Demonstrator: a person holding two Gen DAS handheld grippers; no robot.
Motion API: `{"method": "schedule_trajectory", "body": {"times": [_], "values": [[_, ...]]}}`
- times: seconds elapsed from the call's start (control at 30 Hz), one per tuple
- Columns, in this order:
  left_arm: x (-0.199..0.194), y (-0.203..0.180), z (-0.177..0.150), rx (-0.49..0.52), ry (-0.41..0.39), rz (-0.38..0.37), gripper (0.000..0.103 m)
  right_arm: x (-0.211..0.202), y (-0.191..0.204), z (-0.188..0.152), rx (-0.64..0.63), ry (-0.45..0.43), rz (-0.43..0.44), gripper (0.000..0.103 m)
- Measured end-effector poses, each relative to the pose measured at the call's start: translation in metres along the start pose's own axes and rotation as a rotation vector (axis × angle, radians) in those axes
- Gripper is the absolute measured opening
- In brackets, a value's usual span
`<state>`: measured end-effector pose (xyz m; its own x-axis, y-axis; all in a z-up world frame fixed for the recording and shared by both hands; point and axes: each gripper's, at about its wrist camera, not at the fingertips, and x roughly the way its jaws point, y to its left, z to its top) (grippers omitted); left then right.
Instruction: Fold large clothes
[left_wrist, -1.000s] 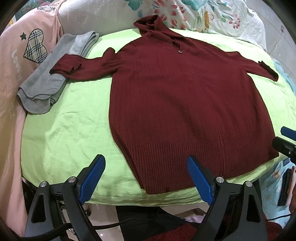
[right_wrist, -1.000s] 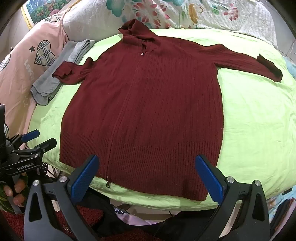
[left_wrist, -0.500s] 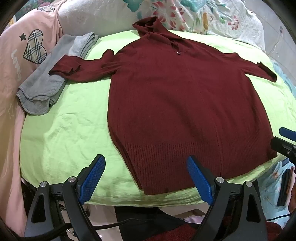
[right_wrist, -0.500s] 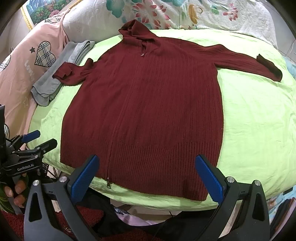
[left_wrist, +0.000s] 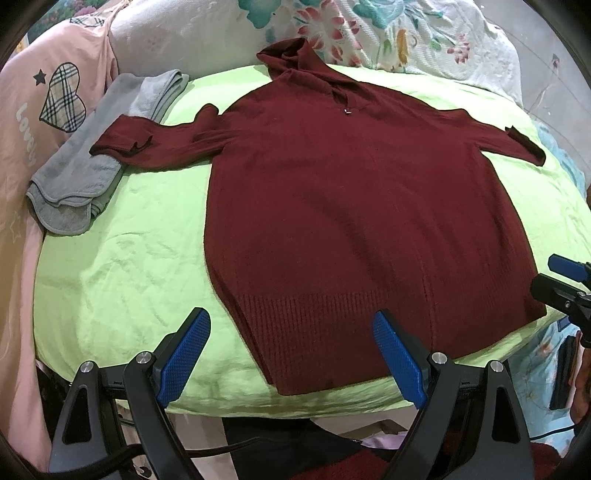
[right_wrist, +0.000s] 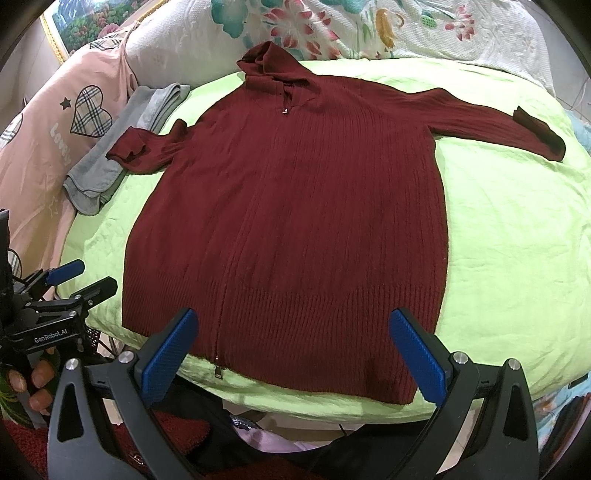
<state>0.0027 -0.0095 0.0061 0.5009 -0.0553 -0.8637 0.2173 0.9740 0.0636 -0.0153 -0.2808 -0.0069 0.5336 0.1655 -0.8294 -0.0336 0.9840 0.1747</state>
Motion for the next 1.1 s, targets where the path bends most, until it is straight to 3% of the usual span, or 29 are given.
{"method": "schedule_trajectory", "body": {"times": [0.5, 0.6, 0.77, 0.87, 0.97, 1.1], "values": [[0.014, -0.005, 0.015, -0.006, -0.071, -0.034, 0.091, 0.009, -0.024, 0.009, 0.052, -0.032, 0.024, 0.103], [0.024, -0.003, 0.024, -0.016, -0.048, -0.033, 0.091, 0.012, -0.039, 0.015, 0.085, -0.042, 0.027, 0.103], [0.040, -0.002, 0.040, -0.034, -0.025, -0.015, 0.091, 0.014, -0.088, 0.031, 0.161, -0.115, 0.007, 0.103], [0.049, -0.003, 0.051, -0.039, -0.021, -0.024, 0.091, 0.009, -0.128, 0.047, 0.182, -0.188, -0.057, 0.103], [0.057, -0.006, 0.061, -0.026, -0.023, -0.021, 0.091, 0.016, -0.178, 0.069, 0.253, -0.171, -0.098, 0.103], [0.069, -0.009, 0.072, -0.025, -0.019, -0.010, 0.091, 0.016, -0.240, 0.106, 0.286, -0.220, -0.207, 0.101]]}}
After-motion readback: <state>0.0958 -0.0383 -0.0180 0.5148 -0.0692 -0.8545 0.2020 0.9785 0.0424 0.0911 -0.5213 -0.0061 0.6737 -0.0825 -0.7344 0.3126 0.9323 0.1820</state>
